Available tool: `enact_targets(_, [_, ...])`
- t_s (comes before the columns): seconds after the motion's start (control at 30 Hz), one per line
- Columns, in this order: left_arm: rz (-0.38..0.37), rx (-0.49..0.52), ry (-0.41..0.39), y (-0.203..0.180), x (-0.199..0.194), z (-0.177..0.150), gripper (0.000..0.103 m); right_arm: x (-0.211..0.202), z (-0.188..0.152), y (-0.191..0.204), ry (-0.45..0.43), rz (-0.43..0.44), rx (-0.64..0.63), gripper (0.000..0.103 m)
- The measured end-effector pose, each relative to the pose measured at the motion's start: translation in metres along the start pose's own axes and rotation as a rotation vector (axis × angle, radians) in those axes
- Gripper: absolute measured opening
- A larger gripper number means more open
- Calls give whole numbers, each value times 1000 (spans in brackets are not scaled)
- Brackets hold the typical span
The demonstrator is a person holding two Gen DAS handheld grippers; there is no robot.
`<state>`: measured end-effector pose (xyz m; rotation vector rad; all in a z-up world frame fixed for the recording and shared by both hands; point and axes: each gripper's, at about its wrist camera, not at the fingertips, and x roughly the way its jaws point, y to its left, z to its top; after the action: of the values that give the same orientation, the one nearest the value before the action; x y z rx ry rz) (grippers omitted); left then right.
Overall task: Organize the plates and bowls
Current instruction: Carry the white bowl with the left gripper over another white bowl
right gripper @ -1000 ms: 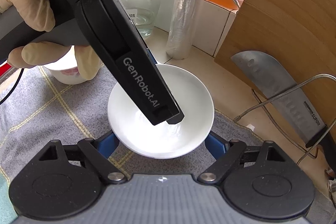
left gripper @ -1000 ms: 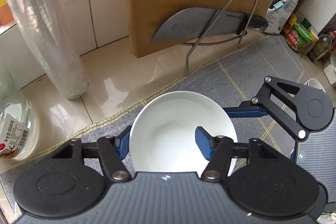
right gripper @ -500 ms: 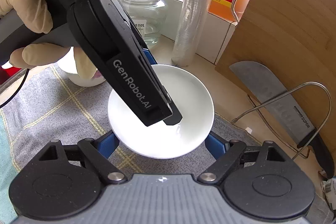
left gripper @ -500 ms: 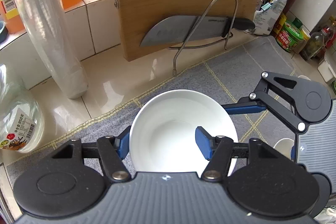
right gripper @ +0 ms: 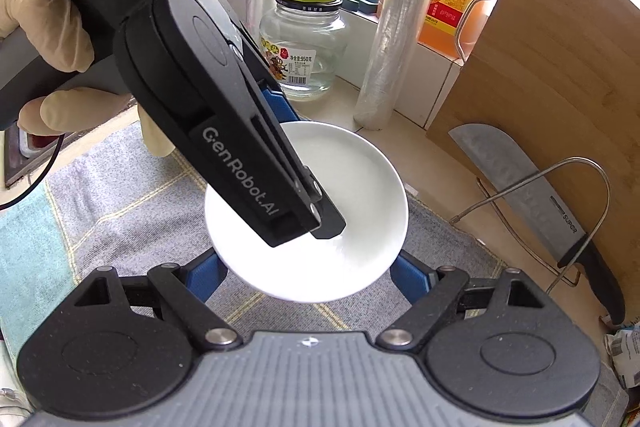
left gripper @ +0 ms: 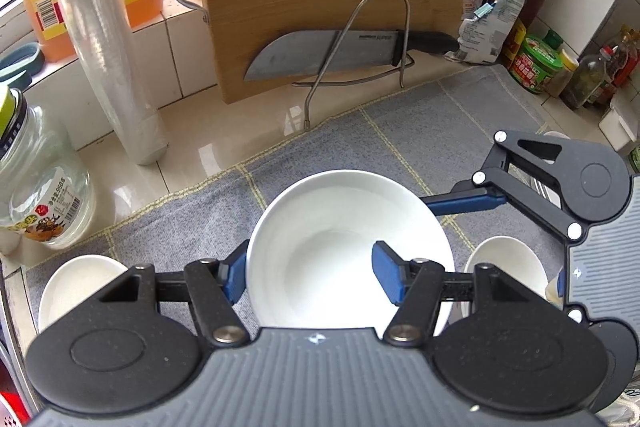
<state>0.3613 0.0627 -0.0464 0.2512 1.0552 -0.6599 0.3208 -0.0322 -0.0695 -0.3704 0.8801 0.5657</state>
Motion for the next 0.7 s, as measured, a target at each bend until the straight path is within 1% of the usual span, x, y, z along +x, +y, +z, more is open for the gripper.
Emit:
enact_targets(0.33, [7, -17, -7, -23, -17, -11, 62, -24, -13, 10, -17, 11, -2, 91])
enact_targets(0.7, [11, 24, -31, -55, -28, -1, 62, -55, -27, 4, -44, -21, 2, 91])
